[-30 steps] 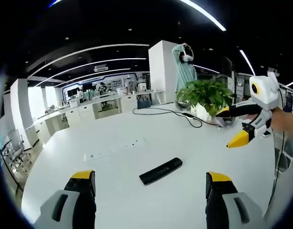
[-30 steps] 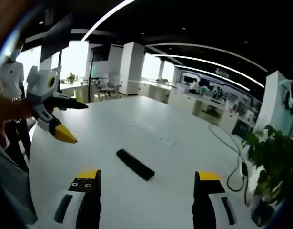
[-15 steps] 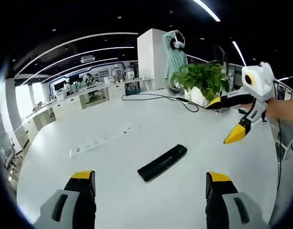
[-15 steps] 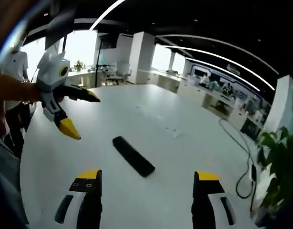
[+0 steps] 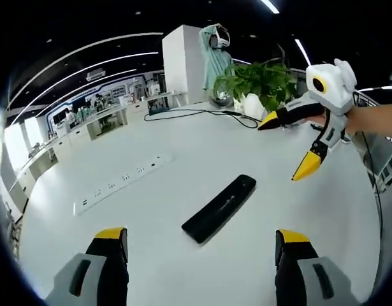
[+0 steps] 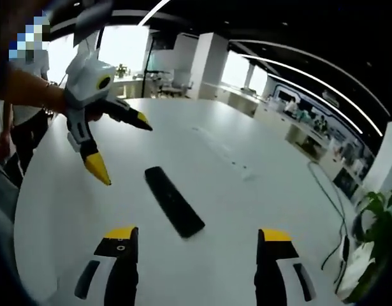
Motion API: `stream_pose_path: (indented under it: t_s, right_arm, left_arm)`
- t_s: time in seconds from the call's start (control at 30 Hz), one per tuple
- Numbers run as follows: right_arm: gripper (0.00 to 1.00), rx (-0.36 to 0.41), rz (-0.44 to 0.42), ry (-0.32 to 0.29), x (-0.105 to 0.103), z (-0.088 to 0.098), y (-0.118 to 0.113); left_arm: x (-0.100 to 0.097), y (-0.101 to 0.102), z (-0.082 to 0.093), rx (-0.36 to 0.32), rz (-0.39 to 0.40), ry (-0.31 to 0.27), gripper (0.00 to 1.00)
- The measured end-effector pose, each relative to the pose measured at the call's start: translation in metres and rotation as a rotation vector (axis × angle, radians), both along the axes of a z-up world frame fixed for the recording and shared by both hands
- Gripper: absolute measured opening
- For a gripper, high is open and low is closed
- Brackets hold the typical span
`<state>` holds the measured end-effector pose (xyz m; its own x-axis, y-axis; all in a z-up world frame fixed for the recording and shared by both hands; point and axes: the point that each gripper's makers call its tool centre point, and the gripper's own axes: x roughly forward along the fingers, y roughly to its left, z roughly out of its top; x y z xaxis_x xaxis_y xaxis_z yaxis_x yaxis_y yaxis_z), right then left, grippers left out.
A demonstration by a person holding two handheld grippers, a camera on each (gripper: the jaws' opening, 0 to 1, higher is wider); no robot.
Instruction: Press the specified remote control buttons in sequence, fully releasing each button before pressing the next.
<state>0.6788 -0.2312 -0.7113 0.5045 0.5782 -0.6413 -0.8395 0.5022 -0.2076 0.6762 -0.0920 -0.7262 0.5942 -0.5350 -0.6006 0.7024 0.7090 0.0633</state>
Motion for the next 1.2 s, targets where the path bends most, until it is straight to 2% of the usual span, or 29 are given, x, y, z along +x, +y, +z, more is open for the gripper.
stream_pose_path:
  t_s: [0.33, 0.4, 0.6, 0.7, 0.83, 0.9, 0.97, 1.13, 1.2]
  right_arm:
    - [0.73, -0.070, 0.080, 0.007, 0.012, -0.014, 0.005]
    - [0.72, -0.072, 0.092, 0.008, 0.021, -0.017, 0.009]
    - [0.70, -0.080, 0.112, 0.010, 0.028, -0.020, 0.013]
    - [0.69, -0.092, 0.135, 0.009, 0.028, -0.024, 0.016]
    - [0.68, -0.122, 0.179, 0.013, 0.033, -0.032, 0.016]
    - [0.67, -0.120, 0.201, 0.026, 0.029, -0.030, 0.015]
    - [0.65, -0.124, 0.229, 0.035, 0.029, -0.032, 0.017]
    - [0.63, -0.157, 0.258, 0.056, 0.036, -0.041, 0.019]
    - [0.62, -0.157, 0.275, 0.064, 0.035, -0.042, 0.022]
  left_arm:
    - [0.007, -0.011, -0.017, 0.060, -0.159, 0.034, 1.00]
    - [0.009, -0.012, -0.020, 0.077, -0.182, 0.033, 1.00]
    - [0.013, -0.014, -0.025, 0.107, -0.255, 0.042, 1.00]
    - [0.013, -0.011, -0.027, 0.132, -0.298, 0.061, 0.91]
    - [0.017, -0.014, -0.023, 0.149, -0.338, 0.044, 0.90]
    - [0.016, -0.016, -0.023, 0.150, -0.365, 0.062, 0.87]
    - [0.018, -0.017, -0.024, 0.169, -0.387, 0.054, 0.84]
    - [0.018, -0.023, -0.028, 0.181, -0.421, 0.064, 0.81]
    - [0.017, -0.023, -0.029, 0.194, -0.448, 0.070, 0.76]
